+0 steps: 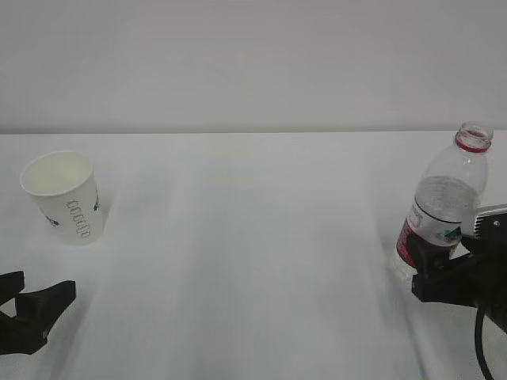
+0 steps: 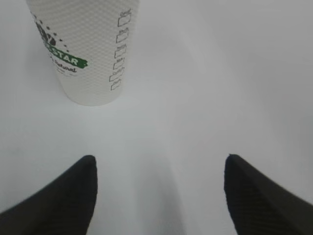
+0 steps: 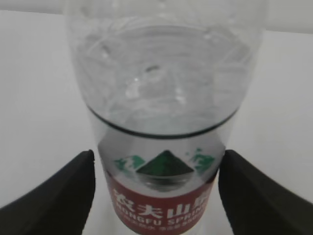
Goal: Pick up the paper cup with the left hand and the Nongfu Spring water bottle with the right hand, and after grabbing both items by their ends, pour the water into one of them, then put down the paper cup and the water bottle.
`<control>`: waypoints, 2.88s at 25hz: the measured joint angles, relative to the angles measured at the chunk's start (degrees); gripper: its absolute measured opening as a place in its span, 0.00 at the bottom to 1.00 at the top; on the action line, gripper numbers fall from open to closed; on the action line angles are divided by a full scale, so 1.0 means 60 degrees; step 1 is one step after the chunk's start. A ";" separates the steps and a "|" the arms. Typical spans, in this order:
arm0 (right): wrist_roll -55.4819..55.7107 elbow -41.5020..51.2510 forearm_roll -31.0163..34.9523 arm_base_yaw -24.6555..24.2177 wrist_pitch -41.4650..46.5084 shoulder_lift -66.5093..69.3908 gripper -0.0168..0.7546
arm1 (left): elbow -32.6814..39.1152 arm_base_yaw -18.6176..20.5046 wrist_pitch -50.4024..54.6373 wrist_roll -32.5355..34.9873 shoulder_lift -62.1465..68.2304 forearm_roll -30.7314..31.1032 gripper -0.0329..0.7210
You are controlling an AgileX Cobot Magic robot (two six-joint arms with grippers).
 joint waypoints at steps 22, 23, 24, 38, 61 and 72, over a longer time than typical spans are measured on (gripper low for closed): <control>-0.0006 -0.1270 -0.0046 0.0000 0.0086 0.0637 0.79 | 0.0000 -0.0011 0.0000 -0.0018 0.0000 0.0033 0.82; -0.0006 -0.1307 -0.0046 0.0000 0.0008 0.0731 0.79 | 0.0000 -0.0011 0.0000 -0.0018 0.0000 0.0033 0.82; -0.0006 -0.1328 -0.0046 0.0000 -0.0041 0.0825 0.79 | 0.0000 -0.0011 0.0000 -0.0018 0.0000 0.0033 0.82; 0.0248 -0.1360 -0.0046 0.0000 -0.0095 0.1166 0.87 | 0.0000 -0.0011 0.0000 -0.0018 0.0000 0.0071 0.82; 0.0206 -0.2077 0.0005 0.0000 -0.0077 0.1166 0.75 | 0.0000 -0.0011 0.0000 -0.0018 0.0000 0.0240 0.82; 0.0183 -0.1919 -0.0013 0.0000 -0.0176 0.1166 0.70 | 0.0000 -0.0011 0.0000 -0.0018 0.0000 0.0286 0.82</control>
